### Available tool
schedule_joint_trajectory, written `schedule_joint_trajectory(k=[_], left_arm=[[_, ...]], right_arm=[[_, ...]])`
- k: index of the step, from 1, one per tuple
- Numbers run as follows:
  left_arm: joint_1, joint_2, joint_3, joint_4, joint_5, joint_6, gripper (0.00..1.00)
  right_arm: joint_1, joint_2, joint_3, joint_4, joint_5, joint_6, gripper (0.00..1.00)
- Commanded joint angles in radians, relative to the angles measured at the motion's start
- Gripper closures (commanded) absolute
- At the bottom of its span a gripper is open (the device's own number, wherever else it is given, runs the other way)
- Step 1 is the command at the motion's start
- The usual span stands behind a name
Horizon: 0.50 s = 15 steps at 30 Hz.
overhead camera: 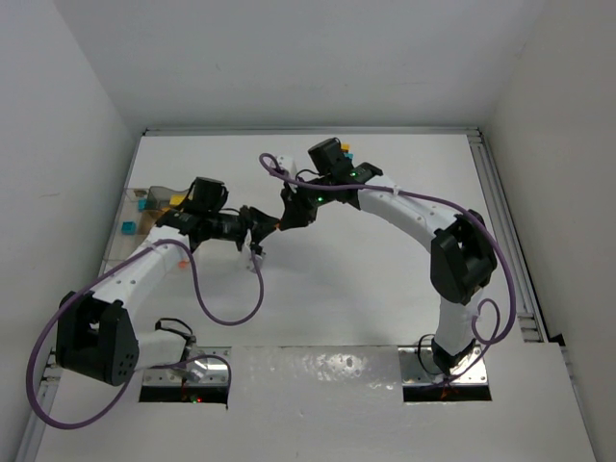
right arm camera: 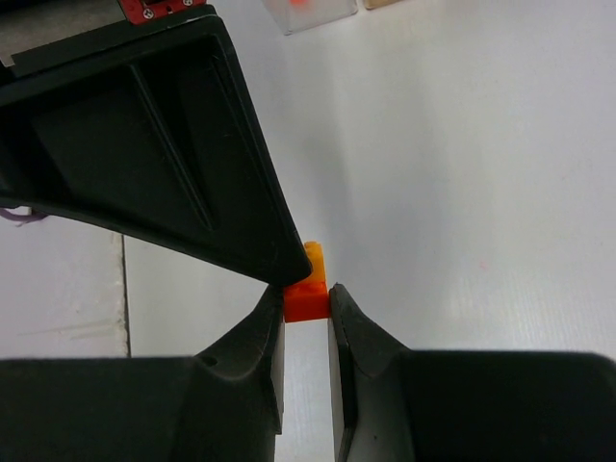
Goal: Sort the legos into containers by color
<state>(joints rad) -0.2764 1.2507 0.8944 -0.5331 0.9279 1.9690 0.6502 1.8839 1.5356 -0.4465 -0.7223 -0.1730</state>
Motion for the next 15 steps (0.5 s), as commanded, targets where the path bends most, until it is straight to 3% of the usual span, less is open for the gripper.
schedule_joint_trajectory(k=[1,11,15], left_arm=[[-0.009,0.000,0.017,0.082,-0.044,-0.076,1.00],[0.203,-0.002,0.021,0.099,-0.147,-0.179,1.00],[0.273,0.010,0.024,0.191,-0.169,-0.391,1.00]], right_arm=[[0.011,-0.046,-0.003,-0.027,0.004,-0.063,1.00],[-0.129,-0.134,-0.232,0.005,0.064,-0.040,1.00],[-0.136,-0.151,-0.265,0.028,0.084,-0.028,1.00]])
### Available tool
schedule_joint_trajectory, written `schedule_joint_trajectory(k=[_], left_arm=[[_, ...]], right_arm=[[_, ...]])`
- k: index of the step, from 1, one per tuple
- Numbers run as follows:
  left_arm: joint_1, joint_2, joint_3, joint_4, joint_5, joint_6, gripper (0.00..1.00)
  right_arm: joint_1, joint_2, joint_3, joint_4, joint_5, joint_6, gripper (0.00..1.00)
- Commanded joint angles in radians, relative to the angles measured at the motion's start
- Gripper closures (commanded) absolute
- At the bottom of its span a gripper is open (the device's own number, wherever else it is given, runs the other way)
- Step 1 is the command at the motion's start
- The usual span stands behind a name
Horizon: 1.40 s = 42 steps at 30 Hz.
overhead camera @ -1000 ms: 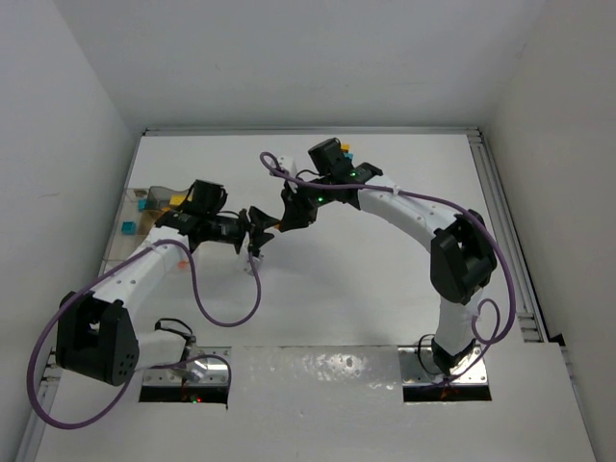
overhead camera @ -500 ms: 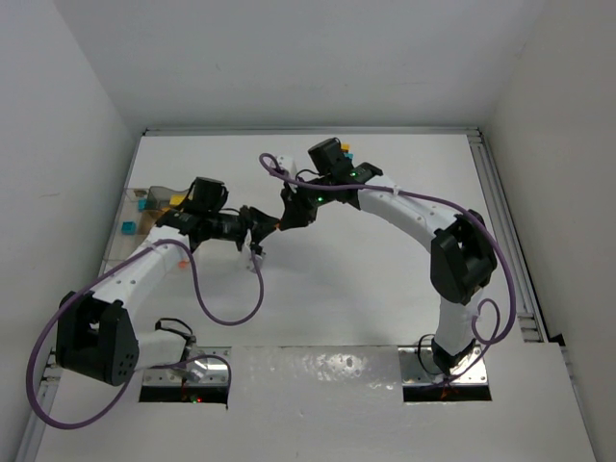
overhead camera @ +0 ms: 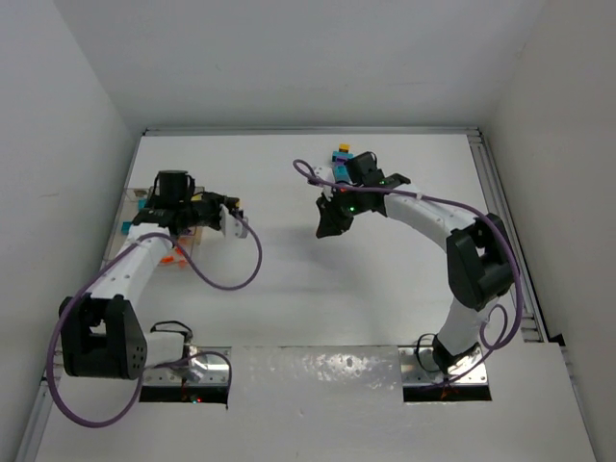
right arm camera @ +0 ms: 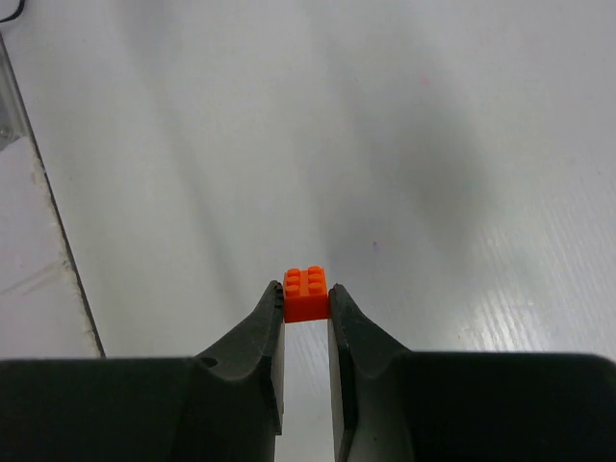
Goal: Sort the legos into containers by color
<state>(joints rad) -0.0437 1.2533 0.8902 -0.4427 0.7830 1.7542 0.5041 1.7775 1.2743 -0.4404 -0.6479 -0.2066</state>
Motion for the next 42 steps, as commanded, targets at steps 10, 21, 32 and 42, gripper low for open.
schedule_joint_trajectory(k=[10,21,32,42], left_arm=[[0.309,0.483,0.464,0.077,-0.341,-1.177,1.00],[0.403,0.662,0.605,-0.036,-0.366,-1.297,1.00],[0.423,0.620,0.558,-0.002,-0.366,-1.248,0.63],[0.418,0.456,0.526,0.041,-0.153,-1.052,0.43]], right_arm=[[0.010,-0.050,-0.032,0.084,0.004,0.042,1.00],[0.010,-0.067,-0.038,0.080,0.022,0.038,1.00],[0.010,-0.061,-0.016,0.086,0.022,0.041,1.00],[0.010,-0.053,0.010,0.086,0.025,0.064,1.00]])
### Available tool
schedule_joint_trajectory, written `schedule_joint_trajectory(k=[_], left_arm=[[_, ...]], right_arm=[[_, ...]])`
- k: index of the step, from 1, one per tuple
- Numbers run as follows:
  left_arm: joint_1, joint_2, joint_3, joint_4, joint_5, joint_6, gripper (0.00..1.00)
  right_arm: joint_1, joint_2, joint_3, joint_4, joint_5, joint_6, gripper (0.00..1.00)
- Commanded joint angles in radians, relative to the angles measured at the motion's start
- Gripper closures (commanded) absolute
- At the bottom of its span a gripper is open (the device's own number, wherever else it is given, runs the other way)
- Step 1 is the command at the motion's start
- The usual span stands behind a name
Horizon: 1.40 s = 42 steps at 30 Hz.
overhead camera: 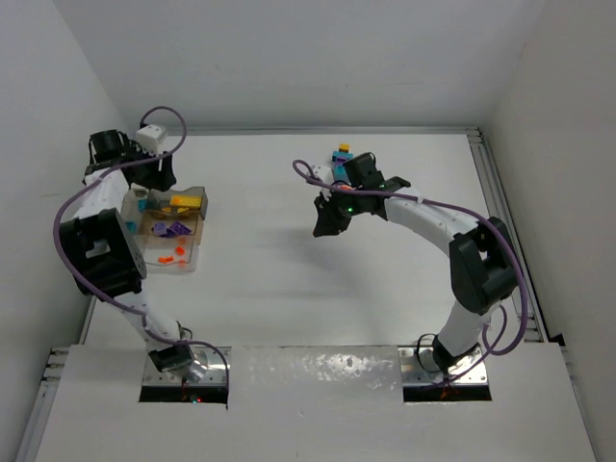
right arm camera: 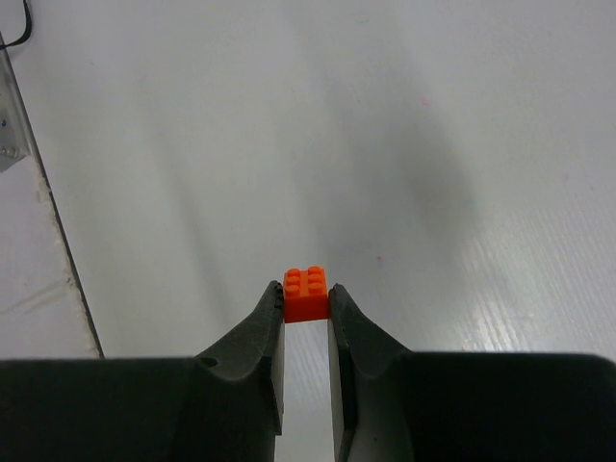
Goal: Sort the legos into containers by color
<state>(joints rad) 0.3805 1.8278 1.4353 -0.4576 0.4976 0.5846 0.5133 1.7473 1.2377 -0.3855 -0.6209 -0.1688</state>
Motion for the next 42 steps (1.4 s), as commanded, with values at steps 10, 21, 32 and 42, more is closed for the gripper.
schedule_joint_trajectory(k=[10,21,32,42], left_arm=[[-0.327,-0.599,-0.571,0.485,0.384,0.564,0.38],[-0.549,-0.651,-0.701,0.703,0.484,0.531,0.40],[-0.618,-0.604,-0.679,0.774,0.452,0.376,0.52],[-0.644,-0.596,-0.679,0.840,0.404,0.299,0.63]], right_arm=[[0.050,-0.046,0.062,0.369,0.139,0.509,1.00],[0.073,-0.031,0.074,0.611,-0.046,0.741,1.00],[0.083,-0.022,0.083,0.632,-0.049,0.758,1.00],[0.085,-0.023,0.082,0.634,-0.051,0.758,1.00]])
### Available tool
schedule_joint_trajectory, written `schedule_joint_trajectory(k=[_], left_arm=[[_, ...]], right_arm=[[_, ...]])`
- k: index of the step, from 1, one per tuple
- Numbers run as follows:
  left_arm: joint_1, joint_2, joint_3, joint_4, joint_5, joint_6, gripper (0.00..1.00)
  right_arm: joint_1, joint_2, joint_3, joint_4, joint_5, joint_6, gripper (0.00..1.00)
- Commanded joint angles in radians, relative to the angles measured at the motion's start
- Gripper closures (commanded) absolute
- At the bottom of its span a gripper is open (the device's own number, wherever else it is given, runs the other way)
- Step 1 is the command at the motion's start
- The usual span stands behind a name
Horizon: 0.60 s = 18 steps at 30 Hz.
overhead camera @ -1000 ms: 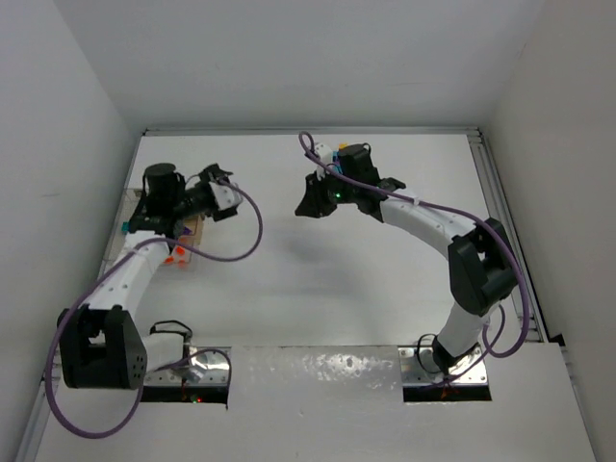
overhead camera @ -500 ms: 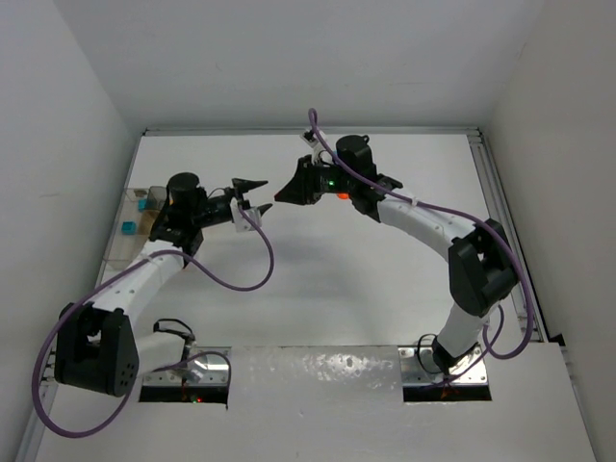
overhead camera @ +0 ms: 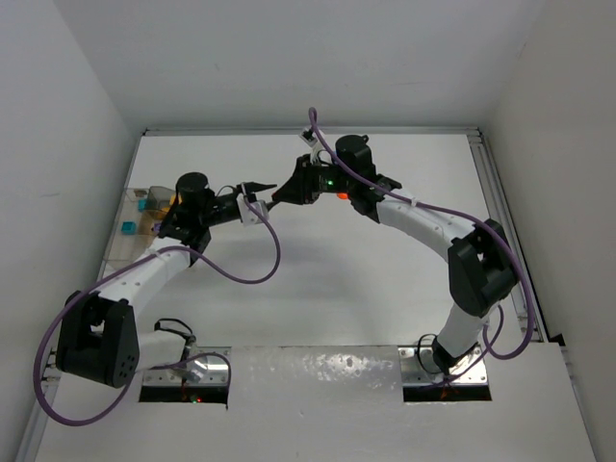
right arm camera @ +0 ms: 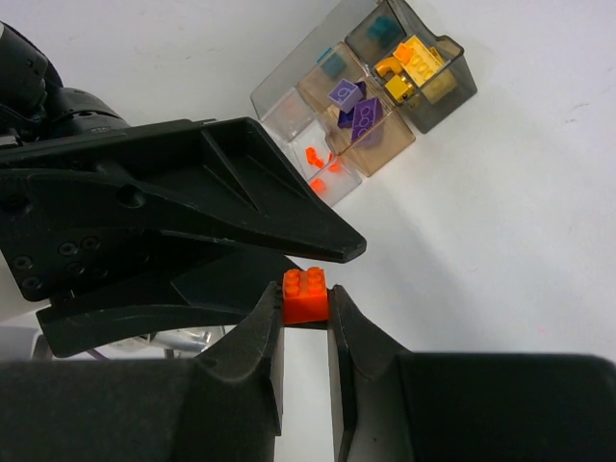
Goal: Sort the legos into containers by color
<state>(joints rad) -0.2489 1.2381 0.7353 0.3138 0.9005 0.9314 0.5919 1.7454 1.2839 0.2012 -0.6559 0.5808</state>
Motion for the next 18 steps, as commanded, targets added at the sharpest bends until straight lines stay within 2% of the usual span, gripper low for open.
schedule_joint_trajectory(k=[1,7,9,12,14,16,17,18], left_arm=[[-0.015,-0.008,0.022,0.068,0.002,-0.052,0.65],[-0.015,-0.040,0.022,0.044,0.008,-0.046,0.75],[-0.013,-0.045,0.021,0.036,0.011,-0.049,0.80],[-0.015,-0.051,0.012,0.062,0.000,-0.080,0.95],[-0.015,-0.061,0.006,0.088,-0.003,-0.091,0.98],[-0.015,-0.065,0.012,0.064,0.006,-0.077,0.94],[-0.015,-0.066,0.019,0.048,0.012,-0.059,0.78],[-0.015,-0.069,0.021,0.024,0.024,-0.051,0.76]], right_arm=[[0.006,-0.023,0.035,0.046,-0.014,0.008,1.00],[0.006,-0.023,0.025,0.046,-0.011,0.008,1.00],[0.006,-0.023,0.023,0.061,-0.014,0.017,1.00],[0.006,-0.018,0.022,0.066,-0.021,0.022,1.00],[0.003,-0.017,0.009,0.072,-0.027,0.022,1.00],[-0.003,-0.017,0.005,0.073,-0.031,0.022,1.00],[-0.003,-0.017,0.005,0.072,-0.036,0.022,1.00],[-0.003,-0.017,0.005,0.072,-0.042,0.022,1.00]])
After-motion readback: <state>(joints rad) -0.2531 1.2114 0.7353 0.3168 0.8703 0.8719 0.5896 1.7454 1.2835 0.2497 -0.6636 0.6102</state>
